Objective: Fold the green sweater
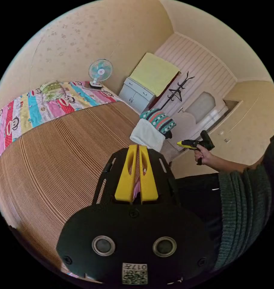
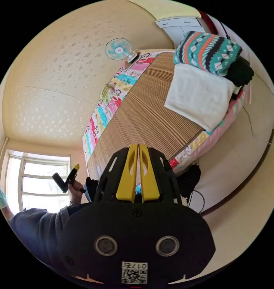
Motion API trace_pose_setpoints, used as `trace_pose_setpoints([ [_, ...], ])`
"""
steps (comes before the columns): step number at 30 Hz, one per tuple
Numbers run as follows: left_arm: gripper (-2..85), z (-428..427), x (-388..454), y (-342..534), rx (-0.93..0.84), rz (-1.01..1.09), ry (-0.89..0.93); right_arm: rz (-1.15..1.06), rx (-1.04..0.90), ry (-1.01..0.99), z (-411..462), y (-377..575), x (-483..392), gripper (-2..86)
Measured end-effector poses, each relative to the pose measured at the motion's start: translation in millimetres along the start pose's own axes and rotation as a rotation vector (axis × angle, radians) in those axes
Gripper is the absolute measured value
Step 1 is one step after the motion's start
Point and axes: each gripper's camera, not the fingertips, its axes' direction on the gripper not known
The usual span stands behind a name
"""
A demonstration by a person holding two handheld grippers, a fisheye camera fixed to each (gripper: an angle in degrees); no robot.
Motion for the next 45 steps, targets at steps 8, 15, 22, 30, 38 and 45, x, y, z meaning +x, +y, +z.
trace_pose_setpoints([
  [8, 0.6, 124, 3, 12, 0.157, -0.277, 0.186, 0.205, 0.212, -0.028, -67, -32, 79, 9.1],
  [15, 6.4, 207, 32, -34, 0.165, -0.197, 0.107, 0.197, 0.286, 0.161, -135, -137, 88, 13.4],
  [22, 8.2, 223, 35, -14, 0.201, -0.327, -0.097, -0.015, 0.247, 0.391, -137, -261, 30, 17.3],
  [30, 11.1, 276, -3, -7, 0.06, -0.47, -0.193, -0.202, -0.089, 0.575, -46, -219, 14, 8.6],
  [38, 19.1, 406, -23, -112, -0.068, -0.396, 0.217, -0.647, 0.097, 0.242, -84, -28, -117, 5.2],
  [45, 18.1, 585, -65, -165, -0.346, -0.632, 0.478, -0.912, 0.064, 0.024, -63, 75, -189, 4.0],
])
